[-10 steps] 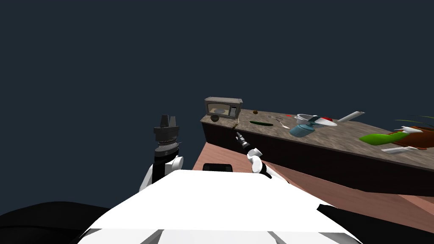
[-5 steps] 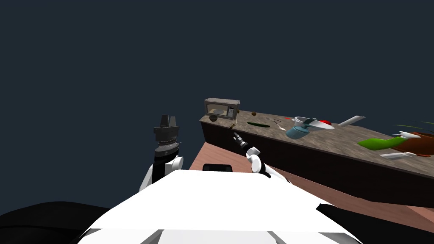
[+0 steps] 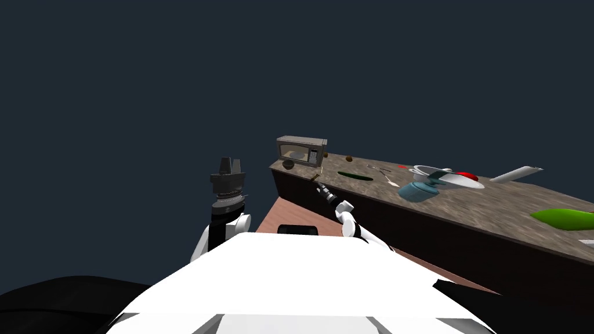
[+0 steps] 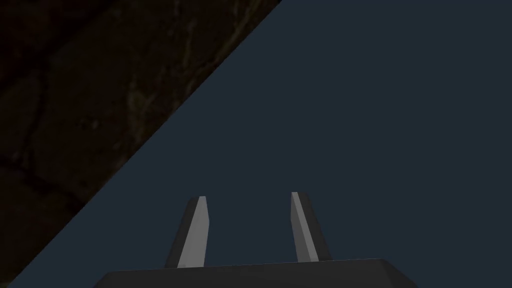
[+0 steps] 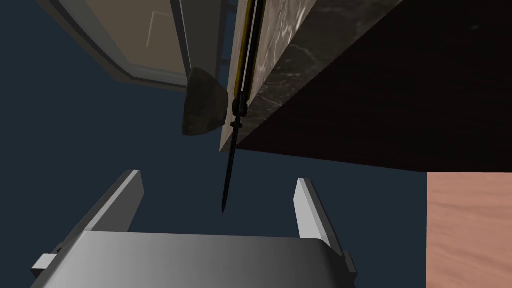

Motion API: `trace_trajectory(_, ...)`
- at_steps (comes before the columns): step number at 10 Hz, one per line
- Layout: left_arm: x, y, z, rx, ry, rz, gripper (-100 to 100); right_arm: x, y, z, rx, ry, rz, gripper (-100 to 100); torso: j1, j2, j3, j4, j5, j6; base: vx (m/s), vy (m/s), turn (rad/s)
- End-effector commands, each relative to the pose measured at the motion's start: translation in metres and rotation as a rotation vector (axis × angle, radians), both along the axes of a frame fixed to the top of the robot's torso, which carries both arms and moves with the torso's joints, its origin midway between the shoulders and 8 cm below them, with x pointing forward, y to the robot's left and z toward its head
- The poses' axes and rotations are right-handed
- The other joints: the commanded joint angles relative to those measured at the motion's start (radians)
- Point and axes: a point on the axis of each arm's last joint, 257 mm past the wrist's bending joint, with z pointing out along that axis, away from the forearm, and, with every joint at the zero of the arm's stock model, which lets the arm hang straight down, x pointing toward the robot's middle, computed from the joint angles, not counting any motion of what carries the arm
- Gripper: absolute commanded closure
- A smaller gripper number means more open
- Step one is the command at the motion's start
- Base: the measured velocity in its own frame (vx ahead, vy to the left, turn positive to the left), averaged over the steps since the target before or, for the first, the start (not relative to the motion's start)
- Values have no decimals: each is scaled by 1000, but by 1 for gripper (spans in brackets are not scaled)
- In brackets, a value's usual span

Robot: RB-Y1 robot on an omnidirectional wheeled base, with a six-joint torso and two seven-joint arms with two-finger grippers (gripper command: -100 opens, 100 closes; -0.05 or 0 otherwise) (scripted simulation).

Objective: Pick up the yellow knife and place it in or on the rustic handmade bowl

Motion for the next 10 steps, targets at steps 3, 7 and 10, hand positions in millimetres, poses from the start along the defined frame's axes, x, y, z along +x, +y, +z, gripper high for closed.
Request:
trace_trajectory(3,0,0,0,0,0,0,0,-8,69,3,103,12,79,-100,-3,-3,-2,-1,-1,0,183,-170,81)
trace_trajectory(7,0,0,0,0,0,0,0,-9,69,2,104,14,80,-100,10,9,5,2,2,0,35,-9,0)
trace_trajectory(10,0,0,0,0,0,0,0,-9,69,2,104,14,79,100,9,9,5,2,2,0,0,0,0)
